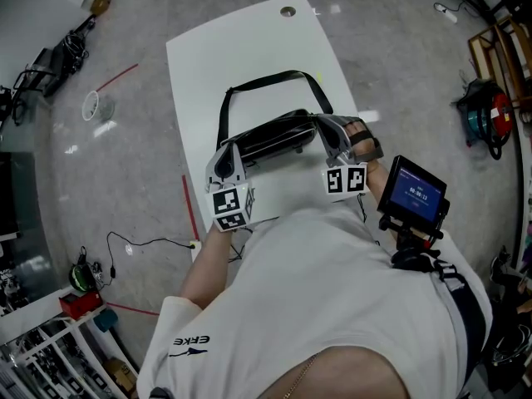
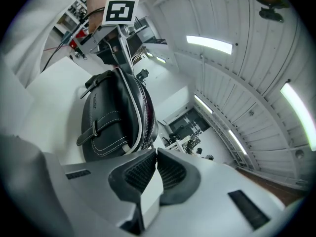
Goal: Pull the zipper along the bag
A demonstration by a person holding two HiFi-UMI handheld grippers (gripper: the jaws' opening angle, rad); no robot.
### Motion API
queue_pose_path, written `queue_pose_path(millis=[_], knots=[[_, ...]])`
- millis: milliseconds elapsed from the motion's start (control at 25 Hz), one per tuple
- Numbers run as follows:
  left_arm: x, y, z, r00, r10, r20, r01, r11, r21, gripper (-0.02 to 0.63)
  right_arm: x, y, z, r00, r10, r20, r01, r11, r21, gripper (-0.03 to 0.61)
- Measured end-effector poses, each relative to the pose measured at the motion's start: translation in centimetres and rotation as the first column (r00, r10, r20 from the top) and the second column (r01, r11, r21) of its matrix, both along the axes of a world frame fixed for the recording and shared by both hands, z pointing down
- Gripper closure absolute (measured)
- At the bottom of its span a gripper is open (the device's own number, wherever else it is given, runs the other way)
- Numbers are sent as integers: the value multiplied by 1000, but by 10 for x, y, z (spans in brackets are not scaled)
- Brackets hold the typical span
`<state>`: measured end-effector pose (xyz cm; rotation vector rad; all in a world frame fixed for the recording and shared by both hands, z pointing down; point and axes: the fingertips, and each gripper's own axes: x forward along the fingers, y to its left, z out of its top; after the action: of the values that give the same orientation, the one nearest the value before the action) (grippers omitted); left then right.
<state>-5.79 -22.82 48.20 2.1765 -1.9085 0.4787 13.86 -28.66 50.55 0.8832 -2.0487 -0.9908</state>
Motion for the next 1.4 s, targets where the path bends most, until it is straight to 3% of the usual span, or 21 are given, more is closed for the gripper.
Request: queue_pose_path(millis=[680, 1000, 1160, 1400], knots=[[9, 0, -2, 999, 29, -17, -29, 1000, 1, 611, 3, -2, 5, 998, -29, 62, 32, 998, -49, 565], [8, 3, -2, 999, 35, -18, -35, 999, -2, 611, 1, -2, 8, 994, -82, 69, 92, 983, -158, 563], [8, 5, -2, 999, 40, -19, -40, 999, -3, 611, -1, 1, 12, 986, -148, 71, 162, 948, -273, 563], [8, 11, -2, 999, 43, -17, -43, 999, -6, 611, -4, 7, 15, 968, -241, 66, 244, 855, -458, 563]])
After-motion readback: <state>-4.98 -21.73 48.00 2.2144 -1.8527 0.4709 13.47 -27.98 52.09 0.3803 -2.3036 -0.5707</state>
